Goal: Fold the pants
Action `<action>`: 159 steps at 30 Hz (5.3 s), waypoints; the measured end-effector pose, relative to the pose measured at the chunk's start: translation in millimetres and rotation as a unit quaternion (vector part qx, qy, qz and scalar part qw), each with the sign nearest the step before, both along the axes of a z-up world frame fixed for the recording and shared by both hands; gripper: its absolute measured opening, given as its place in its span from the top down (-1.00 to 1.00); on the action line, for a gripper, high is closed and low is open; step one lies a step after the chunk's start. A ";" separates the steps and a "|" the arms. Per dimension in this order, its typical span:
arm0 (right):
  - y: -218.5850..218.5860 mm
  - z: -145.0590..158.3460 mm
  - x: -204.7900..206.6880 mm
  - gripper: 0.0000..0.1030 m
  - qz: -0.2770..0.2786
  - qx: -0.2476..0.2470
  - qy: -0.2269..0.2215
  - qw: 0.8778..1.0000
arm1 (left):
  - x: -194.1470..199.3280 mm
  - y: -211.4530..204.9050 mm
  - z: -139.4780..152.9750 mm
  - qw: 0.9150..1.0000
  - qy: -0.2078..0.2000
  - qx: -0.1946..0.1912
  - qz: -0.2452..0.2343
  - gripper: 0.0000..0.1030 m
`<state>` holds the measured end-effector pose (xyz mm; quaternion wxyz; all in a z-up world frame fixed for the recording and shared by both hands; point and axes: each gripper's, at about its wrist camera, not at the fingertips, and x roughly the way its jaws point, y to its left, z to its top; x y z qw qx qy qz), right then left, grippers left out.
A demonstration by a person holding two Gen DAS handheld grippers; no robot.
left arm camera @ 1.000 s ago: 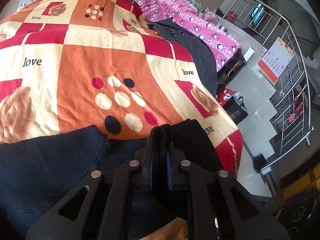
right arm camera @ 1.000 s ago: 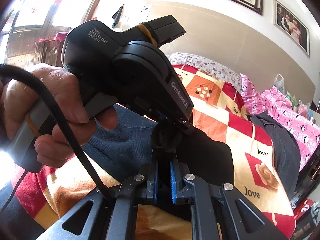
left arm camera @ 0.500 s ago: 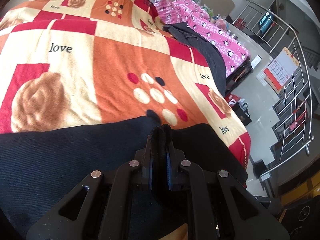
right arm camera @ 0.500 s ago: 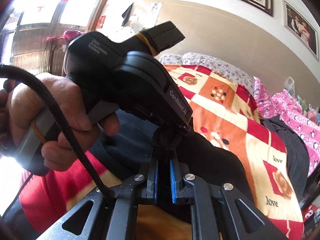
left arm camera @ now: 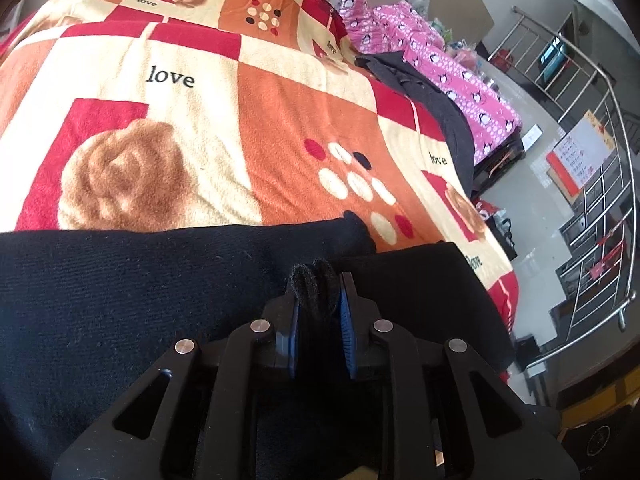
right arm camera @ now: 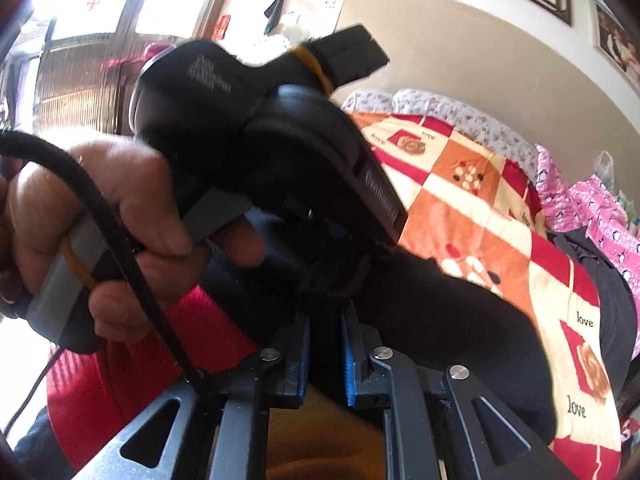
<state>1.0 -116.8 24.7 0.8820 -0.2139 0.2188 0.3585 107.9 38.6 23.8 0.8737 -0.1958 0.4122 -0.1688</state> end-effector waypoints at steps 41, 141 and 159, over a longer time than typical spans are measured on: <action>-100.3 39.6 121.7 -0.20 0.229 -0.029 0.147 0.962 | -89.5 -40.6 -23.1 0.994 -0.085 -0.063 0.009 0.46; -37.0 76.0 178.8 -0.26 0.210 0.332 0.506 0.768 | -144.8 -136.4 -8.9 0.799 -0.281 0.530 0.036 0.78; -148.5 -5.7 227.5 0.71 0.049 0.249 0.510 0.822 | -134.8 -227.5 -28.9 0.801 -0.262 0.531 -0.087 0.78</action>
